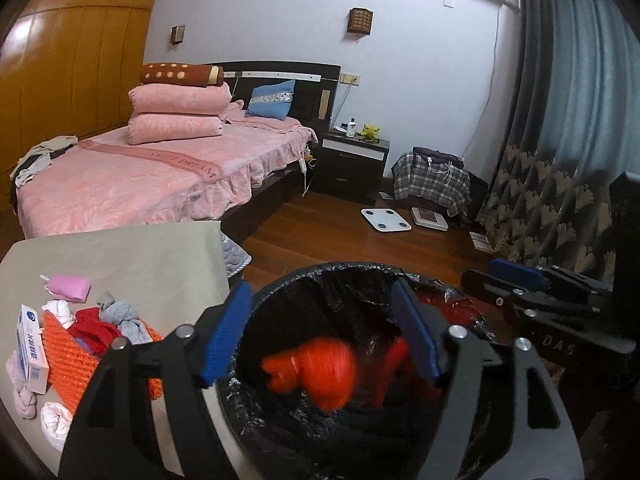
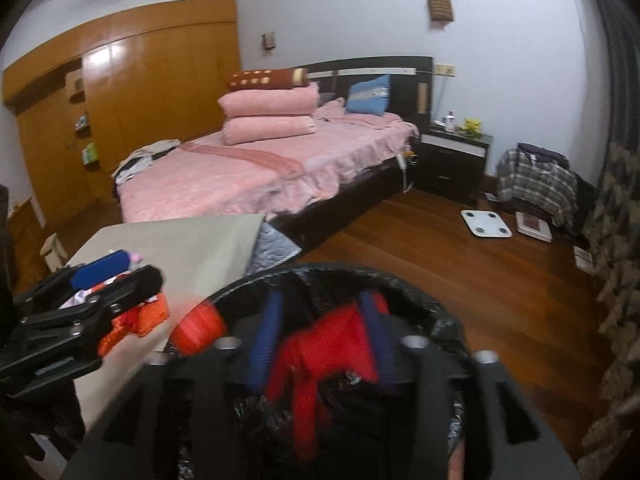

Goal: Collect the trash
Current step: 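Carry both items over the bin and open both tools to drop them, then return to the table and grasp the white plastic ball with the right tool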

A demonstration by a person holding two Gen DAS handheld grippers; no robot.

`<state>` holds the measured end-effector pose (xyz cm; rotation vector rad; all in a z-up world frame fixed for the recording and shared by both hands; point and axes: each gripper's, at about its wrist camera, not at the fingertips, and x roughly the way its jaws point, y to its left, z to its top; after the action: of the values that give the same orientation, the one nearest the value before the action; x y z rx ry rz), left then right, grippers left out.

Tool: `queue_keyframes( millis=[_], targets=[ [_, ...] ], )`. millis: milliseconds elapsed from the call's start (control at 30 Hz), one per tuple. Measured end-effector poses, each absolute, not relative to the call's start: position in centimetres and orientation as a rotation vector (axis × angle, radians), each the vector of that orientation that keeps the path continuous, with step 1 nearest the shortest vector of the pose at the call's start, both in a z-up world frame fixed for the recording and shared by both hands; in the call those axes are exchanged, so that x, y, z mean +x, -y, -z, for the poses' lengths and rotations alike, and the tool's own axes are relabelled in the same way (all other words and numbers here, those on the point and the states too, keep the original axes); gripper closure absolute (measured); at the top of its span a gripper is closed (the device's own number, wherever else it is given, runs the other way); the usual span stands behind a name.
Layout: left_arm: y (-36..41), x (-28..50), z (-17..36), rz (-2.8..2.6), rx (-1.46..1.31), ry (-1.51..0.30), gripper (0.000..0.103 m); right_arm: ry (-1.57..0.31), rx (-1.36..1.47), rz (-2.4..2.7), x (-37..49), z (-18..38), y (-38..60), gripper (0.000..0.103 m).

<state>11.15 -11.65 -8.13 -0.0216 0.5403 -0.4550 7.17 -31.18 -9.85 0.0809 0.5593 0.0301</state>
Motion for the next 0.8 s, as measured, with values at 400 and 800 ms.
queue_keyframes(
  millis=[400, 800],
  targets=[
    [2.7, 8.9, 6.9, 0.234, -0.005, -0.516, 0.011, -0.505, 0.088, -0.129, 7.3, 9.3, 25.7, 0.006],
    [-11.4, 6.0, 7.4, -0.089, -0.062, -0.533, 0.011, -0.515, 0.029, -0.357, 9.1, 10.1, 12.0, 0.006]
  ],
)
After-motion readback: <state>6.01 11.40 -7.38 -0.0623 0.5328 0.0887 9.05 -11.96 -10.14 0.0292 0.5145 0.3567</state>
